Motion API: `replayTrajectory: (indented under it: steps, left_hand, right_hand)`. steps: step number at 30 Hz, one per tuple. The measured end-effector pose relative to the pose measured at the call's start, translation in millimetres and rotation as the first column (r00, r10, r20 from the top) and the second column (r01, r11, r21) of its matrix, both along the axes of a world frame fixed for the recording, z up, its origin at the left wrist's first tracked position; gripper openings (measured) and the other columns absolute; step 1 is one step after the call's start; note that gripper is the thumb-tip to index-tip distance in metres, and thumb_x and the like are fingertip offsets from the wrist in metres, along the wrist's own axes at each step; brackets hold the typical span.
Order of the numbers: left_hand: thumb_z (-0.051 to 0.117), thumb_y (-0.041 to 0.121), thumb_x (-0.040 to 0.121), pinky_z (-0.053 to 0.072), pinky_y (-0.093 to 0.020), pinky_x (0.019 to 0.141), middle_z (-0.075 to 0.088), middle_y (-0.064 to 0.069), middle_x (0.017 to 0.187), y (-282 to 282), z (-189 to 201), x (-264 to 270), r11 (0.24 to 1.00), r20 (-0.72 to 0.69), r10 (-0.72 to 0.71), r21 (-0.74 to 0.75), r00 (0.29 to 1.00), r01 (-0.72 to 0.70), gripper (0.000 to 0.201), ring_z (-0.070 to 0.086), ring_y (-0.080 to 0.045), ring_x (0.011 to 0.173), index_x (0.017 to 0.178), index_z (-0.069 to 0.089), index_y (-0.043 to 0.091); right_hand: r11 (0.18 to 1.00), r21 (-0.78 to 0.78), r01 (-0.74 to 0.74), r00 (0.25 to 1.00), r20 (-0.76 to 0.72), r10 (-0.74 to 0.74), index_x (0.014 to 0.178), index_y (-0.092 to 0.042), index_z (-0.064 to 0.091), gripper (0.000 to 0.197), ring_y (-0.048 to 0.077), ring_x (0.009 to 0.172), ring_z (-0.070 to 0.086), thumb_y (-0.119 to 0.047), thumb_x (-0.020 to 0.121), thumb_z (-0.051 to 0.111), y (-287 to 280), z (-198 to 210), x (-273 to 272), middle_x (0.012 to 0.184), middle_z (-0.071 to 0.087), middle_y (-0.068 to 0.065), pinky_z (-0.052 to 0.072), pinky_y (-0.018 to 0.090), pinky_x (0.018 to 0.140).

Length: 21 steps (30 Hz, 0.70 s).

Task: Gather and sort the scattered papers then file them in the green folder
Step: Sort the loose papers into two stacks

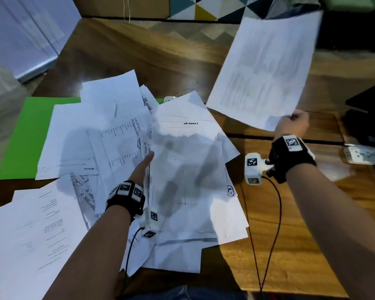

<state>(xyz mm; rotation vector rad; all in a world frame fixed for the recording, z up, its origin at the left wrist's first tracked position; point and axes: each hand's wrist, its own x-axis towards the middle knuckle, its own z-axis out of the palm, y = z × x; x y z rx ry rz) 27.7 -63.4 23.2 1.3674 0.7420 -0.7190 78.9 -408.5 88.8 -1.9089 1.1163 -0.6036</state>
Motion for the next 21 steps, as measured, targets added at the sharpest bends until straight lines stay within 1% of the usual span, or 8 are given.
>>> replayTrajectory:
  steps: [3,8,10,12,14,16,18,21]
  left_hand:
    - [0.052,0.057,0.086,0.055,-0.033,0.075,0.075,-0.007,0.101,1.6,-0.6,-0.8,0.985,0.069,0.124,-0.128,0.990,-0.114,0.045,0.073,-0.023,0.083,0.118,0.063,0.026]
    - [0.049,0.061,0.086,0.052,-0.033,0.079,0.070,-0.006,0.102,3.0,4.4,-6.6,0.988,0.076,0.125,-0.099,0.989,-0.117,0.045,0.066,-0.022,0.094,0.111,0.064,0.027]
    - [0.053,0.066,0.080,0.046,-0.041,0.098,0.065,-0.006,0.120,6.8,0.7,-9.7,0.992,0.066,0.108,-0.064,0.992,-0.104,0.058,0.061,-0.025,0.110,0.123,0.059,0.027]
    - [0.061,0.074,0.067,0.030,-0.048,0.113,0.044,-0.004,0.146,8.9,-4.9,-11.5,0.998,0.037,0.060,-0.020,0.998,-0.059,0.084,0.042,-0.028,0.134,0.138,0.045,0.033]
    - [0.060,0.062,0.078,0.018,-0.047,0.117,0.029,-0.001,0.152,6.7,-1.4,-14.2,1.000,0.027,0.015,0.019,1.000,-0.015,0.079,0.023,-0.026,0.144,0.145,0.034,0.029]
    - [0.062,0.043,0.086,0.017,-0.044,0.116,0.034,-0.004,0.148,4.6,-2.0,-14.6,0.995,0.054,-0.054,0.081,0.997,0.050,0.068,0.024,-0.024,0.143,0.144,0.037,0.018]
    - [0.079,0.038,0.067,0.031,-0.045,0.112,0.046,-0.008,0.142,3.1,-3.6,-14.9,0.978,0.067,-0.127,0.176,0.990,0.114,0.081,0.043,-0.029,0.131,0.137,0.047,0.010]
    - [0.075,0.014,0.077,0.040,-0.037,0.097,0.058,-0.009,0.120,3.0,-5.3,-12.3,0.954,0.091,-0.172,0.265,0.981,0.142,0.057,0.054,-0.029,0.114,0.128,0.054,0.001]
  right_hand:
    - [0.982,0.083,-0.171,0.975,-0.127,0.181,0.103,-0.004,0.061,0.019,0.019,0.086,0.053,0.000,0.088,0.049,18.4,-26.5,-27.2,0.102,0.063,0.016,0.048,0.032,0.079]
    - [0.907,0.269,-0.325,0.896,-0.219,0.386,0.097,-0.008,0.058,0.011,0.022,0.088,0.056,-0.003,0.092,0.050,66.8,-77.7,-95.6,0.097,0.063,0.012,0.039,0.023,0.072]
    - [0.888,0.279,-0.365,0.847,-0.296,0.441,0.099,-0.004,0.057,0.013,0.026,0.085,0.053,-0.002,0.093,0.046,82.5,-91.8,-118.9,0.096,0.060,0.015,0.034,0.023,0.067]
    - [0.869,0.282,-0.407,0.791,-0.366,0.489,0.102,-0.004,0.056,0.017,0.031,0.089,0.055,0.000,0.094,0.042,96.4,-101.8,-136.0,0.104,0.062,0.018,0.036,0.028,0.069]
    - [0.857,0.321,-0.402,0.771,-0.385,0.506,0.105,-0.005,0.052,0.018,0.033,0.097,0.057,0.002,0.093,0.040,107.7,-106.3,-146.8,0.111,0.061,0.019,0.043,0.034,0.076]
    - [0.859,0.357,-0.368,0.771,-0.399,0.496,0.103,-0.009,0.047,0.016,0.030,0.096,0.056,0.000,0.093,0.040,112.7,-110.2,-150.5,0.113,0.059,0.016,0.044,0.032,0.076]
    - [0.864,0.356,-0.356,0.765,-0.419,0.489,0.106,-0.012,0.045,0.016,0.027,0.098,0.055,-0.006,0.091,0.046,115.1,-109.6,-149.6,0.117,0.056,0.013,0.047,0.034,0.080]
    - [0.834,0.215,-0.509,0.655,-0.532,0.537,0.133,-0.007,0.038,0.054,0.031,0.127,0.042,-0.024,0.086,0.059,109.2,-113.3,-139.5,0.137,0.042,0.013,0.038,0.044,0.105]
